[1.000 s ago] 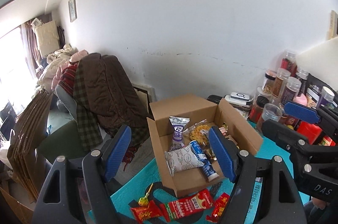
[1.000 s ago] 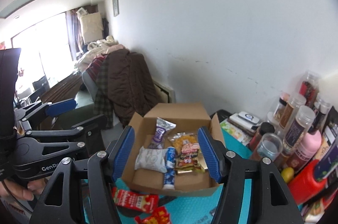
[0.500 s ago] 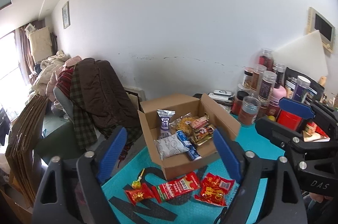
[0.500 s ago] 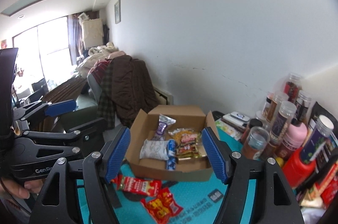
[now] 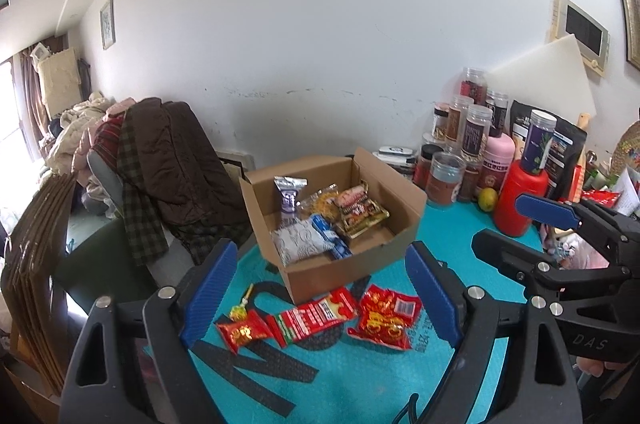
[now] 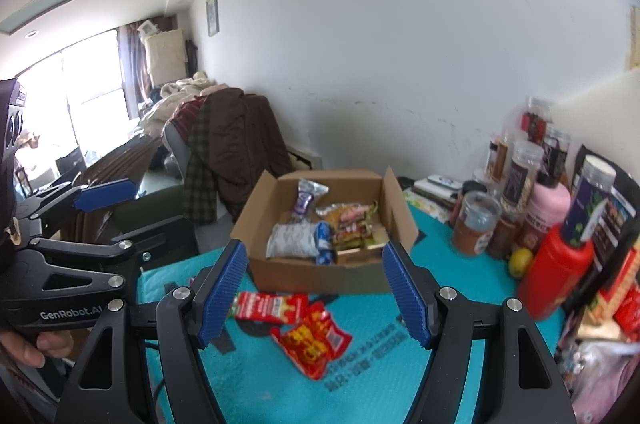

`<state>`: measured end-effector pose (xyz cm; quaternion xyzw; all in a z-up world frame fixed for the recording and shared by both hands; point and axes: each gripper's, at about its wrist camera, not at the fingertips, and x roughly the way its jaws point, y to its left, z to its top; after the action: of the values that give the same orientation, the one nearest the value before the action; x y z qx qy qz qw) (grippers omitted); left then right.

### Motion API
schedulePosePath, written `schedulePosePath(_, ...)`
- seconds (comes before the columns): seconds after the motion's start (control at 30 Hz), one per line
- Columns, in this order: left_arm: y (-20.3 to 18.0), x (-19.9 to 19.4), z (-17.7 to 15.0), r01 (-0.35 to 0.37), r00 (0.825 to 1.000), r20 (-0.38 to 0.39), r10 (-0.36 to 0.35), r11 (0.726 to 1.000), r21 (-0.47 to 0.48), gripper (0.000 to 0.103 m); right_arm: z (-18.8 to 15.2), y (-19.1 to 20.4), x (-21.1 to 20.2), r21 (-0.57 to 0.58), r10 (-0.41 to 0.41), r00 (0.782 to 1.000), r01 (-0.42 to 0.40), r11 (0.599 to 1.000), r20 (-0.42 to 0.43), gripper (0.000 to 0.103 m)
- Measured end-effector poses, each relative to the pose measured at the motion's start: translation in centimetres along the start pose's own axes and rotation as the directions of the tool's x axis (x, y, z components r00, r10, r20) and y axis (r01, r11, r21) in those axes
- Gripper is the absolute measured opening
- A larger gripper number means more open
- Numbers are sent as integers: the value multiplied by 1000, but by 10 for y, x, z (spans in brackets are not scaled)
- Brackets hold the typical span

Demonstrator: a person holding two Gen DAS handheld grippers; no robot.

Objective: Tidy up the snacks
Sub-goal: 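Move both tools back over the red snack packets on the table, then grasp a small red candy packet with left tool while right tool grasps a large red packet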

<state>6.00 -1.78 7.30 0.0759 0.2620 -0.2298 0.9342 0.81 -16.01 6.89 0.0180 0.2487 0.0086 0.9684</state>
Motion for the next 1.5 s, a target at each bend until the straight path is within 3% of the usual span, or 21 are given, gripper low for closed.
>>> schedulePosePath(0.33, 8, 16, -28, 27, 997, -78, -29, 999, -17, 87, -31, 1, 15, 25, 7, 998, -6, 1000, -59, 73)
schedulePosePath(0.73, 24, 52, -67, 63, 978, -195, -73, 996, -56, 87, -69, 3, 49, 60, 39, 988, -31, 998, -148, 73)
schedulePosePath(0.8, 24, 61, -75, 66, 972, -223, -76, 996, -54, 87, -75, 2, 57, 65, 40, 985, -29, 997, -168, 77)
schedulePosePath(1.13, 34, 98, -102, 67, 939, -329, -101, 992, -111, 86, -104, -5, 100, 94, 61, 958, -36, 995, -280, 80)
schedulePosePath(1.27, 40, 115, -109, 60, 926, -362, -111, 987, -148, 86, -114, -9, 117, 106, 81, 945, -50, 993, -317, 86)
schedulePosePath(1.5, 56, 132, -113, 34, 926, -362, -104, 980, -195, 86, -128, -16, 148, 118, 110, 916, -70, 991, -386, 90)
